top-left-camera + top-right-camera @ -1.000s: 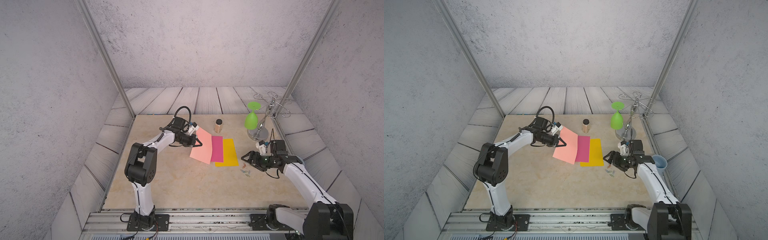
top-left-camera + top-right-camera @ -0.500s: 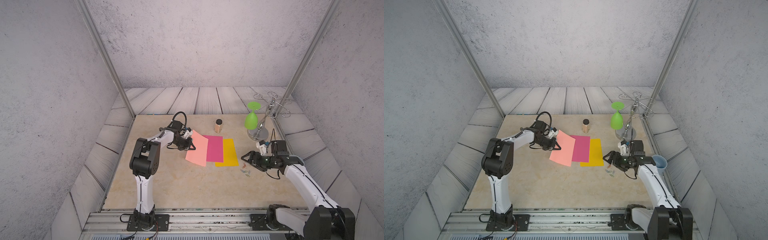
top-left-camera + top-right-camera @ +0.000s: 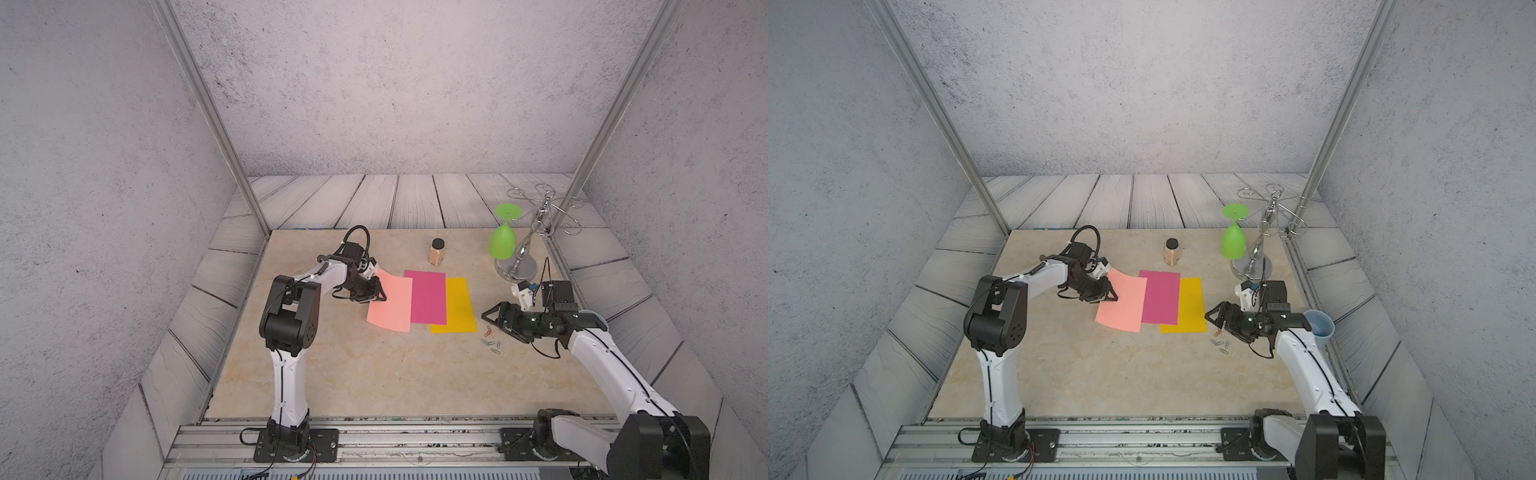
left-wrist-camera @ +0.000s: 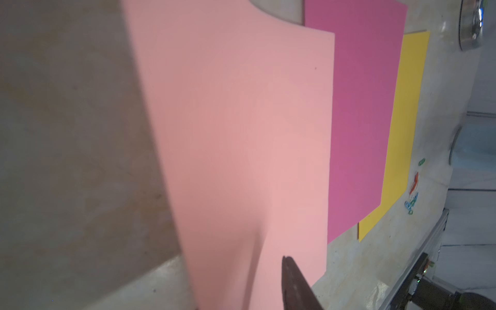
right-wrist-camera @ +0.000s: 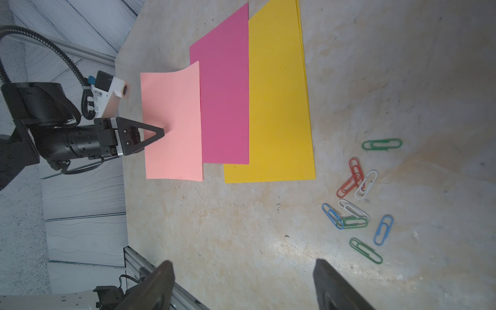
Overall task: Unclip the paperclips from the documents
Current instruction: Place the document at the document.
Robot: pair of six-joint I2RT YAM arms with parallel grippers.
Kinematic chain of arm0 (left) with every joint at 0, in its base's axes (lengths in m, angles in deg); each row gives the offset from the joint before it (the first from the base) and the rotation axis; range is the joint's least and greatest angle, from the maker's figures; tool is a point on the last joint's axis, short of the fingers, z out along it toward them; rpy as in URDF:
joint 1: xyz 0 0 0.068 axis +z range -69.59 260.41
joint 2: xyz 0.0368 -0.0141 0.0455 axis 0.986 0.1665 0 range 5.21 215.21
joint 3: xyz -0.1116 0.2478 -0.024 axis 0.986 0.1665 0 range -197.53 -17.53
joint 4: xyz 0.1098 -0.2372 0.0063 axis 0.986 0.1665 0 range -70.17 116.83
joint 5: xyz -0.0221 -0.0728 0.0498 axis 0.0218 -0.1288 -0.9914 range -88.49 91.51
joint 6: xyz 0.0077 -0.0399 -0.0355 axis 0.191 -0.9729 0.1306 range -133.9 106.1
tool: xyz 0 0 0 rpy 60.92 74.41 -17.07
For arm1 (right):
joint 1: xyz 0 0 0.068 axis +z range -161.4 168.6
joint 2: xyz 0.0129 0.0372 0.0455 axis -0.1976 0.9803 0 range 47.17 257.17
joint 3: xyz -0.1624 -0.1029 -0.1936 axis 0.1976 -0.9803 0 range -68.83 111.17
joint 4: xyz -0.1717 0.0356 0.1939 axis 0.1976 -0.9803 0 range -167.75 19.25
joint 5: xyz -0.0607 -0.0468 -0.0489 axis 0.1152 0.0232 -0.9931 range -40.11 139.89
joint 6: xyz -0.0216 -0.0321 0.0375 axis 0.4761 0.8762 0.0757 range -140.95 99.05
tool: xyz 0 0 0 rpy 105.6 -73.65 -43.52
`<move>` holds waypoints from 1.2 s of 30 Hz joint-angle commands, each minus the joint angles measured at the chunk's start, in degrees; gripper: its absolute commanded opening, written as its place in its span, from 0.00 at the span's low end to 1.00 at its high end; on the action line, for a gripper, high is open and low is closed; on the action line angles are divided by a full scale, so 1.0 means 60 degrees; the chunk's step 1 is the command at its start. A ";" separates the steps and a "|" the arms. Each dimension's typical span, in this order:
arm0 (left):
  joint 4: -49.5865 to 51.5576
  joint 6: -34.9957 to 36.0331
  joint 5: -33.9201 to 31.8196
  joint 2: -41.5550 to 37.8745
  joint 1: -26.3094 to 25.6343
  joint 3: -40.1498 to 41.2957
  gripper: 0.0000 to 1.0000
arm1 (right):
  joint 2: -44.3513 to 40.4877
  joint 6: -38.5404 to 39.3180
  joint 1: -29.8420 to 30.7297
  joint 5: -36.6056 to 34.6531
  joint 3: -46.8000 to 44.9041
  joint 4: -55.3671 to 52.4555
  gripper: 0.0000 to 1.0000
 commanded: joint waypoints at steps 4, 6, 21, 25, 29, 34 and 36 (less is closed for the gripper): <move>0.0288 -0.0060 -0.1045 -0.0397 0.0071 0.0143 0.50 | -0.0127 0.0371 -0.0023 0.0061 -0.0011 -0.0129 0.85; 0.0418 -0.0007 -0.1492 -0.0652 0.0071 0.0219 0.53 | -0.0099 0.0444 -0.0015 0.0020 0.0048 -0.0142 0.86; -0.1576 -0.0102 -0.4676 -0.5157 0.0086 0.3172 0.69 | 0.0484 0.1387 -0.0026 -0.0914 0.0523 0.0865 0.94; -0.2518 -0.0006 -0.5447 -0.6448 0.0101 0.4297 0.77 | 0.0805 0.1781 -0.0020 -0.1589 0.1053 0.1263 0.99; -0.3000 0.0297 -0.6078 -0.7230 0.0159 0.4990 0.83 | 0.1231 0.2058 -0.0017 -0.2361 0.1550 0.1827 0.99; -0.3604 0.0541 -0.6913 -0.7590 0.0290 0.5590 0.85 | 0.2002 0.2271 -0.0017 -0.3721 0.1794 0.2717 0.99; -0.4015 0.0691 -0.7204 -0.7777 0.0361 0.5920 0.85 | 0.2238 0.2440 -0.0024 -0.4275 0.1761 0.3082 0.99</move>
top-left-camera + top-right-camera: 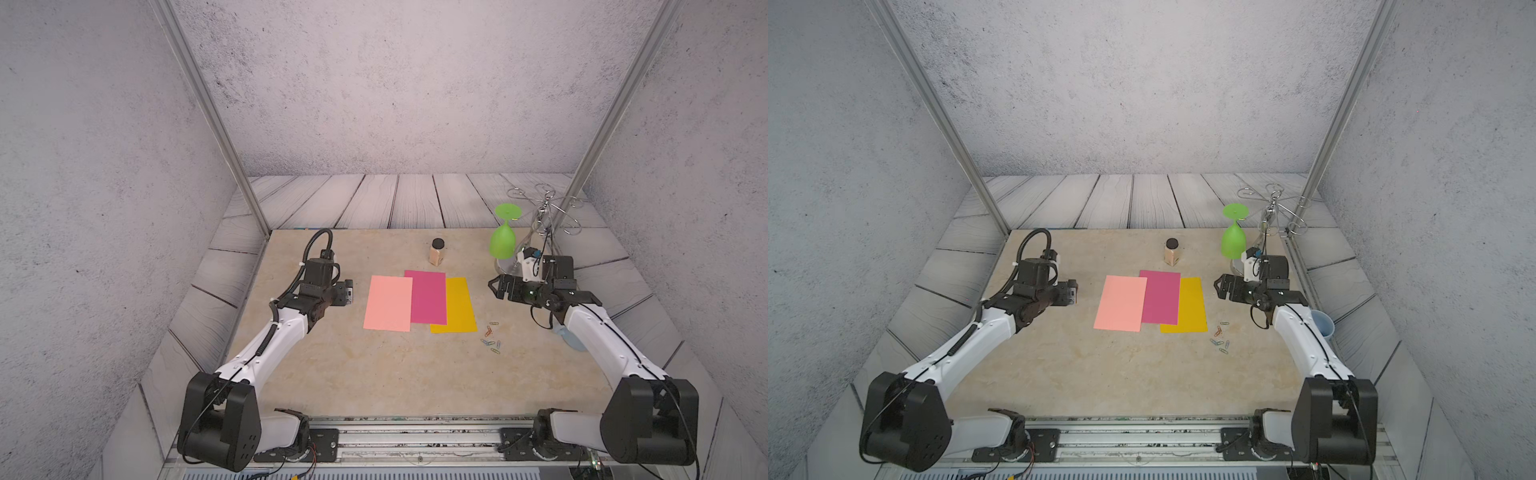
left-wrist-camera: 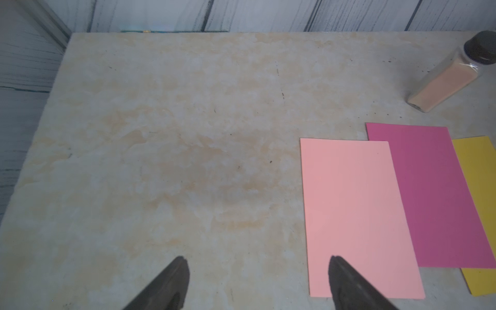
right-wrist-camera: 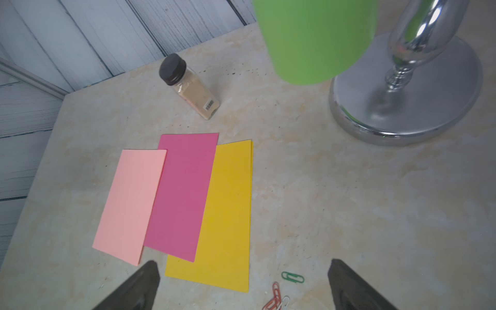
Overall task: Unclip the paperclips from the documents
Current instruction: Place the document at the document, then reset both arms
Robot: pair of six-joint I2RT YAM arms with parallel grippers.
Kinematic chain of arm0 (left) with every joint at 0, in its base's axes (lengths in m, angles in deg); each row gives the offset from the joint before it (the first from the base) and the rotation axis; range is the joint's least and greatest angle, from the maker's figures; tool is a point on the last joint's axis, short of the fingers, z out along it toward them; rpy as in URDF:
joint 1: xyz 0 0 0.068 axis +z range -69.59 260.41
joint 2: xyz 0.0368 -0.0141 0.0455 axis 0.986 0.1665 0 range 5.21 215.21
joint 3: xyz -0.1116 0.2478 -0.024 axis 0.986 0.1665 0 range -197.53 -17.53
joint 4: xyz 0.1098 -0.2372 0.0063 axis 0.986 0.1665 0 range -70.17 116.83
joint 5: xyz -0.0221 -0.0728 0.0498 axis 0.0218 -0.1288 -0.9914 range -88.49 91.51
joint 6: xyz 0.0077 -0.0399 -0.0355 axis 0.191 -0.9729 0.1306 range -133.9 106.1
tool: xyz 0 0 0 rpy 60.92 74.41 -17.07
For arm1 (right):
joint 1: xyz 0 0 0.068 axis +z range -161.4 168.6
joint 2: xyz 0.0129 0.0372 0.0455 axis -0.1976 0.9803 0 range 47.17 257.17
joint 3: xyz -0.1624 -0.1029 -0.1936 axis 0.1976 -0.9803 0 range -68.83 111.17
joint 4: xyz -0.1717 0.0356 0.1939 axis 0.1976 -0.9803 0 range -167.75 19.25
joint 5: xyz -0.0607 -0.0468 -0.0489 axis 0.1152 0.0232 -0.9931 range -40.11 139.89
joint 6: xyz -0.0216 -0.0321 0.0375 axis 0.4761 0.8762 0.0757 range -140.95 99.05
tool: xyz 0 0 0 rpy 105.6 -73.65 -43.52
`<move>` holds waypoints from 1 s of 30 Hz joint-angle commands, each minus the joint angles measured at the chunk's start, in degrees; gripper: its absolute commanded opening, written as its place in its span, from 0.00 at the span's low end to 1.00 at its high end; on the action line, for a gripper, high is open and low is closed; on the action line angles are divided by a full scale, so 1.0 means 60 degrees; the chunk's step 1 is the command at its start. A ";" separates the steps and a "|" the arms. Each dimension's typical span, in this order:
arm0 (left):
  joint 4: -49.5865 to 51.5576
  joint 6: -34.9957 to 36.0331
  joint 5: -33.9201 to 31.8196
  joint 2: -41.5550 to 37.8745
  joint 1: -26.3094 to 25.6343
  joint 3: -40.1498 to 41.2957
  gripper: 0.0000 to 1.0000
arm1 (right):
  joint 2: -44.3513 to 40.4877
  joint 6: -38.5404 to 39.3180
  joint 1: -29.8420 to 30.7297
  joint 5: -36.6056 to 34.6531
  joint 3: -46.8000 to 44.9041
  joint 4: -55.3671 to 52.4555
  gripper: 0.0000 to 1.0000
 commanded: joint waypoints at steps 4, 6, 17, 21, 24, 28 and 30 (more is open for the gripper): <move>-0.1880 0.0640 -0.1236 -0.0723 0.0407 0.1257 0.85 | 0.0784 0.0816 -0.0034 -0.1965 -0.0515 0.2025 0.99; -0.2438 0.0724 -0.1231 -0.0882 0.0646 0.1635 0.85 | 0.0943 0.1034 -0.0025 -0.2316 -0.0856 0.2717 0.99; -0.5340 0.1319 -0.1595 -0.0527 0.1589 0.3141 0.81 | 0.1322 0.1921 -0.0028 -0.2484 -0.3022 0.6673 0.99; -0.6521 0.1517 -0.1742 0.0048 0.1756 0.3358 0.81 | 0.1511 0.2062 -0.0016 -0.2310 -0.3657 0.7904 0.99; -0.7077 0.1639 -0.1840 0.0444 0.1822 0.3417 0.80 | 0.1619 0.2107 -0.0028 -0.2161 -0.3932 0.8581 0.99; -0.7760 0.1630 -0.1964 0.0866 0.1869 0.3643 0.80 | 0.1679 0.2124 -0.0027 -0.2108 -0.4406 0.9413 0.99; -0.7909 0.1582 -0.2079 0.1019 0.1882 0.3689 0.80 | 0.1676 0.2123 -0.0018 -0.2142 -0.4656 0.9862 0.99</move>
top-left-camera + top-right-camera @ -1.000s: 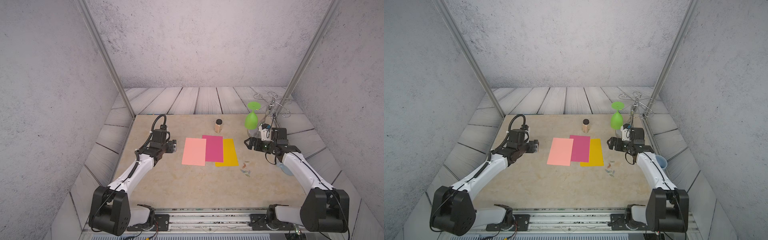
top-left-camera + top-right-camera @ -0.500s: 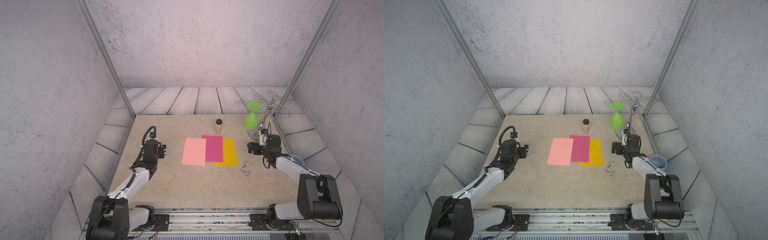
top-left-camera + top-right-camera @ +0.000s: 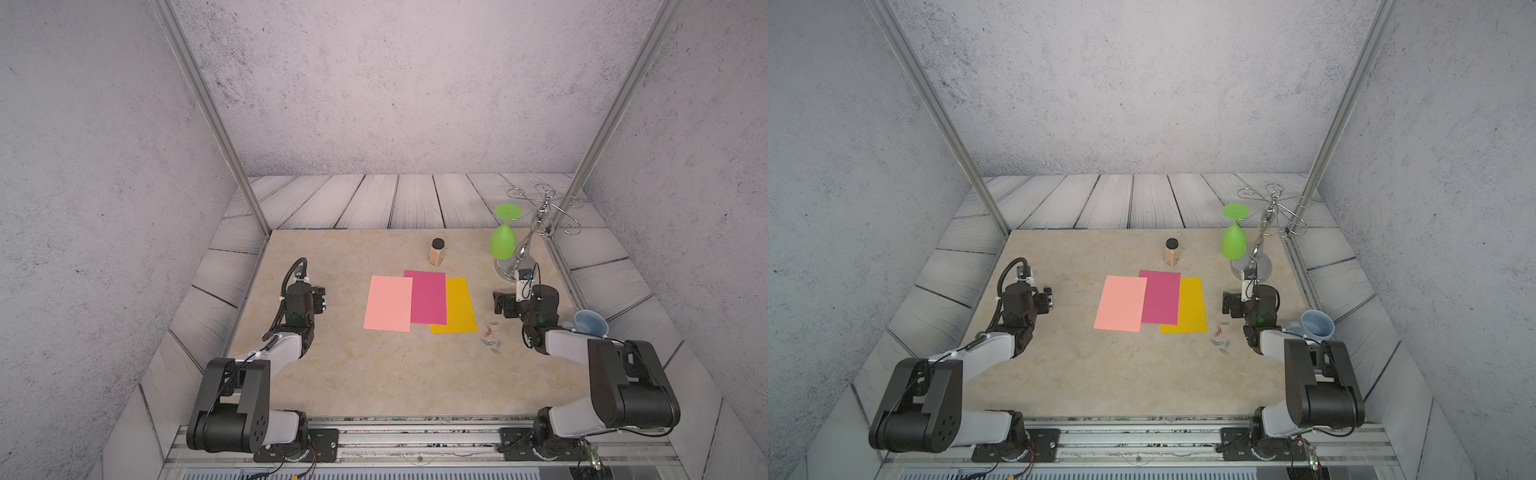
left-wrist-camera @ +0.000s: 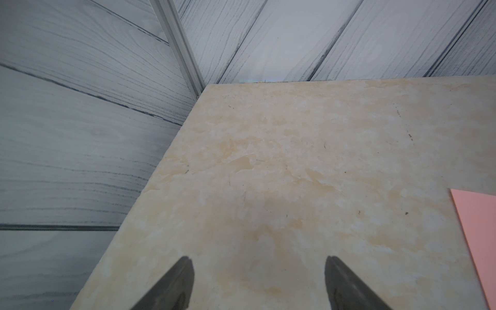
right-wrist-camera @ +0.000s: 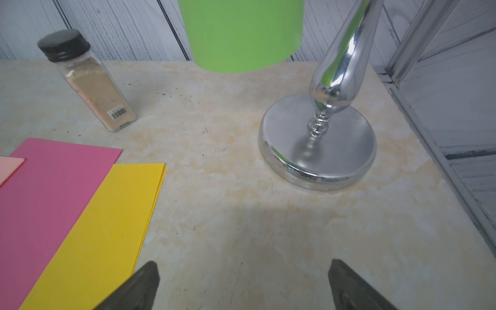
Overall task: Unclip the paperclips from the documents
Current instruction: Reset both arms
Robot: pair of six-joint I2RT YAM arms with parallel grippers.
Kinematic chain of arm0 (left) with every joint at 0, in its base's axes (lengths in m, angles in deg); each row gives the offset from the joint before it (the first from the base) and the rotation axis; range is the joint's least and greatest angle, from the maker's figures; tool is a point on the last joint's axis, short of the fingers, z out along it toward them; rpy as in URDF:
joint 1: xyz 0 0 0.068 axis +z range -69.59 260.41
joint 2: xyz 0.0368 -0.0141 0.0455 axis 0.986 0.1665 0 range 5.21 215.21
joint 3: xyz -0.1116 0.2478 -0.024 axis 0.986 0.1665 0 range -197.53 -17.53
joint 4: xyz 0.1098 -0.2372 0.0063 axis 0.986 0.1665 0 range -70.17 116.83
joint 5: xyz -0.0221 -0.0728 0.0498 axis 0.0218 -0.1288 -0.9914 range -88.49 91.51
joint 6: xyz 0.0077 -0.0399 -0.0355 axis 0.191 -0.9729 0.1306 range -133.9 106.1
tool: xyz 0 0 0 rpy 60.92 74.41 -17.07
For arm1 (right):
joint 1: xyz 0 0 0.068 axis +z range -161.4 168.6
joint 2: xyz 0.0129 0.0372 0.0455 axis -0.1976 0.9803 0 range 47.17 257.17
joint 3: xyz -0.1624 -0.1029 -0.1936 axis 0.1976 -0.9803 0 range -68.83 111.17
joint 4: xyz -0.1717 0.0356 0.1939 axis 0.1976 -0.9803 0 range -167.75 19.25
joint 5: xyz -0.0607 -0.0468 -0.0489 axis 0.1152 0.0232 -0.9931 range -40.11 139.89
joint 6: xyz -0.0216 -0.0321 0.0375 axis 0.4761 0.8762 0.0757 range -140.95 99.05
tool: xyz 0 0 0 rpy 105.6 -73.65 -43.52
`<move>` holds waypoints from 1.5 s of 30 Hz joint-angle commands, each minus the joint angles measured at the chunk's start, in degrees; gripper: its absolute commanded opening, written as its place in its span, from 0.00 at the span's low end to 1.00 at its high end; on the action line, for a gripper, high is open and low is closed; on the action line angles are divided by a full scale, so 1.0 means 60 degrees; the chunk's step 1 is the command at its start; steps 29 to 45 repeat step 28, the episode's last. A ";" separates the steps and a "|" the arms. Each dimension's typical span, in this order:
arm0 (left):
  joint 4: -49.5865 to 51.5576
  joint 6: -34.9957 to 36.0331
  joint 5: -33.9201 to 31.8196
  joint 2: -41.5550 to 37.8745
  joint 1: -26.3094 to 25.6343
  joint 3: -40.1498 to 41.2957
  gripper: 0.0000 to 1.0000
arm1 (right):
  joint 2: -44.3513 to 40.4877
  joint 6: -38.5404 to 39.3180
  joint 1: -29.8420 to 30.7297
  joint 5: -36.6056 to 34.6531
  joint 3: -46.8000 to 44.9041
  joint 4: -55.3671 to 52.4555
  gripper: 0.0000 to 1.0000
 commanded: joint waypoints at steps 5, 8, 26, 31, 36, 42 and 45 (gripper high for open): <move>-0.1311 0.0159 -0.0297 0.0561 0.0095 0.0204 0.81 | 0.0296 0.0133 -0.0013 0.0091 -0.0680 0.1831 0.99; -0.1611 0.0194 -0.0298 0.0826 0.0095 0.0218 0.81 | 0.0369 0.0243 0.0042 0.0168 -0.0812 0.2111 0.99; -0.1844 0.0154 -0.0400 0.0963 0.0095 0.0291 0.83 | 0.0378 0.0226 0.0180 -0.0271 -0.0892 0.2262 0.99; -0.1851 0.0159 -0.0392 0.0969 0.0105 0.0281 0.83 | 0.0384 0.0221 0.0184 -0.0272 -0.0908 0.2292 0.99; -0.1851 0.0159 -0.0392 0.0969 0.0105 0.0281 0.83 | 0.0384 0.0221 0.0184 -0.0272 -0.0908 0.2292 0.99; -0.1851 0.0159 -0.0392 0.0969 0.0105 0.0281 0.83 | 0.0384 0.0221 0.0184 -0.0272 -0.0908 0.2292 0.99; -0.1851 0.0159 -0.0392 0.0969 0.0105 0.0281 0.83 | 0.0384 0.0221 0.0184 -0.0272 -0.0908 0.2292 0.99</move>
